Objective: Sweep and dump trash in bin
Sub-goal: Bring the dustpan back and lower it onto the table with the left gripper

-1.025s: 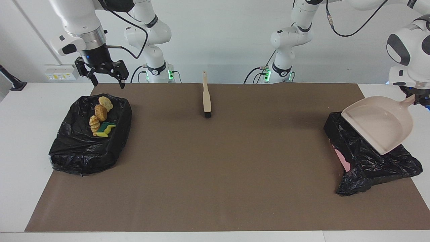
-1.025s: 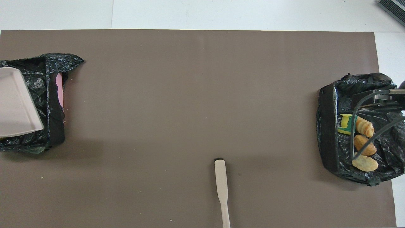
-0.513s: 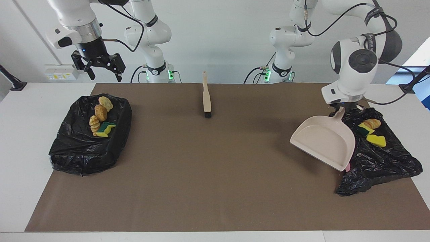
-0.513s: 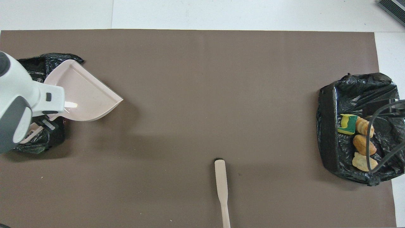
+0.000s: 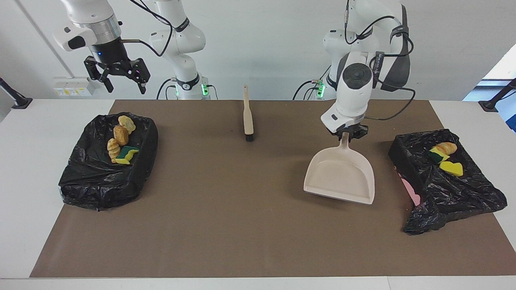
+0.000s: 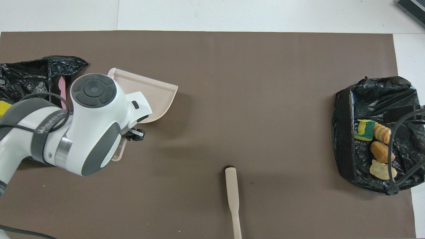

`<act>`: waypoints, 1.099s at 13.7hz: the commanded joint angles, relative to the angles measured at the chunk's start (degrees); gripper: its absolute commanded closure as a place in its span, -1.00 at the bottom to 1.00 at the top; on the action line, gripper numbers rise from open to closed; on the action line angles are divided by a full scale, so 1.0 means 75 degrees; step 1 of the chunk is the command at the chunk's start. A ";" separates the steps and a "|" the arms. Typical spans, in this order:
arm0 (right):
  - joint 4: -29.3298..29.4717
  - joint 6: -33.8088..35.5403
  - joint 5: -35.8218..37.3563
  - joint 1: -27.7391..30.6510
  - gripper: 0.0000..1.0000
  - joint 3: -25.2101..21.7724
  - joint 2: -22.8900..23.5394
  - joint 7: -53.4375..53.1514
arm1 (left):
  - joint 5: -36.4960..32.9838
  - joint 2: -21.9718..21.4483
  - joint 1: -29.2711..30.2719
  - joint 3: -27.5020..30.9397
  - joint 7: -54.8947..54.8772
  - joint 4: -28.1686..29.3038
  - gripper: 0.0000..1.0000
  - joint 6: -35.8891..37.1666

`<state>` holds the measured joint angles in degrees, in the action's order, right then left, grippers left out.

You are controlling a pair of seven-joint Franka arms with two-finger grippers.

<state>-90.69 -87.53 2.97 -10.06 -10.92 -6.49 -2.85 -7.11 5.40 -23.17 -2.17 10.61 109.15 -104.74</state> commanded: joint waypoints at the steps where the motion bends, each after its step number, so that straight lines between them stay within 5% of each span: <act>1: 0.0186 0.0186 -0.0255 0.0122 -1.00 -0.0150 0.0021 0.0322 | 0.0280 0.0391 -0.0823 0.0172 0.1276 -0.0324 1.00 -0.0378; 4: 0.0198 0.0128 -0.0348 0.0426 -1.00 -0.0091 0.0104 0.0532 | 0.0549 0.1128 -0.1643 0.0184 0.1956 -0.1272 1.00 -0.0273; 10: 0.0116 0.0197 -0.0443 0.0427 -1.00 -0.0009 -0.0002 0.0533 | 0.1018 0.2464 -0.1938 0.0160 0.3492 -0.3369 1.00 -0.0097; 15: 0.0116 0.0186 -0.0443 0.0474 -1.00 0.0131 -0.0002 0.0533 | 0.1288 0.3214 -0.2114 0.0184 0.3776 -0.4284 1.00 -0.0179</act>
<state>-90.16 -87.50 0.80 -7.90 -10.68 -6.29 -0.65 1.60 25.22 -37.44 -2.02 37.35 83.10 -107.35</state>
